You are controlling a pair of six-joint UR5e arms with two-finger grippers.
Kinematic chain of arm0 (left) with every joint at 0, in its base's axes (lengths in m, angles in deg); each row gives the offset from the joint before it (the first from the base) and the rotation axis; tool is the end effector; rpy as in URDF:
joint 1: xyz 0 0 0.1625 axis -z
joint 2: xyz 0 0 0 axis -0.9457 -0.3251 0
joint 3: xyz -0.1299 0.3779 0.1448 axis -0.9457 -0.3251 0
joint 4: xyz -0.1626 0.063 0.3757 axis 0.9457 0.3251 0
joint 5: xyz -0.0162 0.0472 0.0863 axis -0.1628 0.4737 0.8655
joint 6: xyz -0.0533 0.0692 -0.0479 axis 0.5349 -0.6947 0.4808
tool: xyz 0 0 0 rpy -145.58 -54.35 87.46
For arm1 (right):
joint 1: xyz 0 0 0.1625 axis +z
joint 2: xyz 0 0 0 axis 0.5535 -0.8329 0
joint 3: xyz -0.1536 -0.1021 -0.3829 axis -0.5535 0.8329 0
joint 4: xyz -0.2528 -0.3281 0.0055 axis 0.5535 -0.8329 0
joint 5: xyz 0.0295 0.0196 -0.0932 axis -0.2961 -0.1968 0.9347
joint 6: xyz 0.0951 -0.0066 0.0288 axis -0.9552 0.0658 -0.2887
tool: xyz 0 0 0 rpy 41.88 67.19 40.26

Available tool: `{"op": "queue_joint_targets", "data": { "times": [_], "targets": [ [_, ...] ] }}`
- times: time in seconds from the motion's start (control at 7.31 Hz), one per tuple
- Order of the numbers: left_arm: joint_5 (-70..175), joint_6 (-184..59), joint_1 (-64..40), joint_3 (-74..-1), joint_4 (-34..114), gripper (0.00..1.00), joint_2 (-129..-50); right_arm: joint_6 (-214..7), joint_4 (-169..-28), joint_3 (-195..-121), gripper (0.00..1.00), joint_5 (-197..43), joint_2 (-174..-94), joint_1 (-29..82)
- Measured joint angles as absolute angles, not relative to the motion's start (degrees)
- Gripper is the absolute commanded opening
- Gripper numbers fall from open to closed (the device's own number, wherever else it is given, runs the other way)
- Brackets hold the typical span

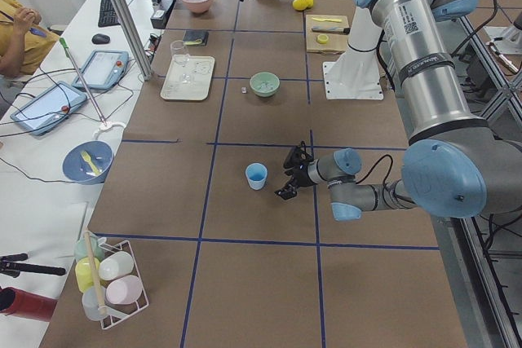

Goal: Pour ice into bowl

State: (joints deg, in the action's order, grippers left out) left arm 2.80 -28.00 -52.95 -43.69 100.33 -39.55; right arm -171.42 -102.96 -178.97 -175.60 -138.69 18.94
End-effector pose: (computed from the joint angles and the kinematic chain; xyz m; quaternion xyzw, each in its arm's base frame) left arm 0.2077 -0.2422 0.6372 0.3780 0.3826 0.0802 0.8392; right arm -0.2678 -0.4837 0.3051 -0.0251 -0.4629 0.2507 0.8499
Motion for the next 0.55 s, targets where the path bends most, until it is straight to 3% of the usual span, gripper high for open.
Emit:
{"op": "queue_joint_targets", "data": {
  "times": [0.55],
  "targets": [
    [-20.29,-48.04,-31.59,-40.2,100.61,1.0,-41.47,-177.26,-103.47,-177.93,1.0,-166.09,-131.41,4.03]
  ]
}}
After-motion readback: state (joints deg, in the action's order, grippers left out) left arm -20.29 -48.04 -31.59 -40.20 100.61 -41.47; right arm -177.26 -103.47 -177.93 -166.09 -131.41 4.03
